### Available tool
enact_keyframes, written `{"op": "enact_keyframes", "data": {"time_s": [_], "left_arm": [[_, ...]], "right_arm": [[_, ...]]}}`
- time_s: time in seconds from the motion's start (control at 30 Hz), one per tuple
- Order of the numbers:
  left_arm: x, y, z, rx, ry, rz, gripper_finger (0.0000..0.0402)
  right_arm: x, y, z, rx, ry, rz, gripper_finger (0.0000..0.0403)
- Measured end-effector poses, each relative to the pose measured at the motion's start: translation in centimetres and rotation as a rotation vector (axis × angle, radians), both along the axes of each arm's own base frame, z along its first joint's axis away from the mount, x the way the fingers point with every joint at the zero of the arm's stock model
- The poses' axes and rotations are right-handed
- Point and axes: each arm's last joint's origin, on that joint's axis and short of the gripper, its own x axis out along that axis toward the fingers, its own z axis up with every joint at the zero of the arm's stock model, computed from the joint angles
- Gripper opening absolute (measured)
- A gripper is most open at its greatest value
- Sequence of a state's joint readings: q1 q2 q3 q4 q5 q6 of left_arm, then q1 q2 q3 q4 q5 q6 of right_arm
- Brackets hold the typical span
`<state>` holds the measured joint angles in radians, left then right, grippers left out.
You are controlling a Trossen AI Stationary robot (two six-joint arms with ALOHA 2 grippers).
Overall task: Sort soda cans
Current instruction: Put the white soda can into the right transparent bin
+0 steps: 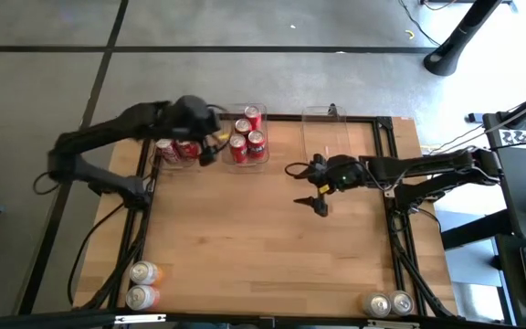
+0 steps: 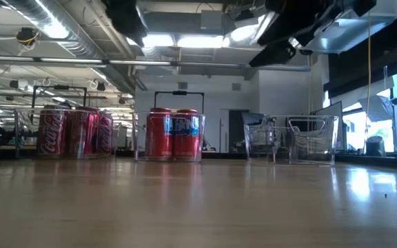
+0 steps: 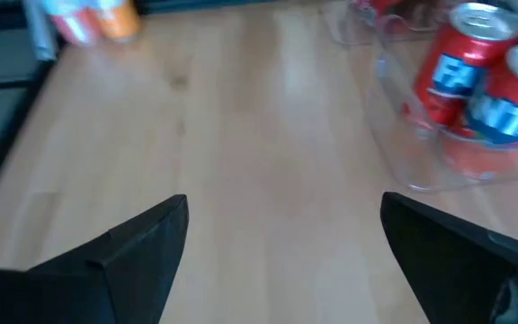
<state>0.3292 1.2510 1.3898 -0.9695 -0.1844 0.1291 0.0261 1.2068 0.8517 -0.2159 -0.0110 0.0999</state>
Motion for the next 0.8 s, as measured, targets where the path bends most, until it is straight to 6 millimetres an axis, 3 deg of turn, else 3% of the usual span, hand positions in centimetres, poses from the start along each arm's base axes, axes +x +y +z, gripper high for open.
{"op": "enact_keyframes", "data": {"time_s": [0.13,0.33,0.43,0.6,0.8], "left_arm": [[-1.9,-2.1,-0.8,0.052,-0.175,-0.063,0.0363],[-3.3,-4.2,-3.6,0.058,-0.305,-0.135,0.0363],[-3.0,-5.1,-5.3,0.056,-0.372,-0.175,0.0363],[-1.9,-6.4,-8.2,0.05,-0.463,-0.241,0.0363],[-1.5,-7.5,-11.1,0.043,-0.482,-0.294,0.0363]], "right_arm": [[0.0,0.3,0.3,0.05,-0.016,0.076,0.0365],[0.0,0.4,0.4,0.158,-0.01,0.071,0.0365],[-0.1,0.5,0.6,0.246,0.03,0.051,0.0365],[-0.8,1.1,2.6,0.275,0.167,-0.052,0.0365],[-2.1,4.1,5.3,0.329,0.268,-0.16,0.0365]]}}
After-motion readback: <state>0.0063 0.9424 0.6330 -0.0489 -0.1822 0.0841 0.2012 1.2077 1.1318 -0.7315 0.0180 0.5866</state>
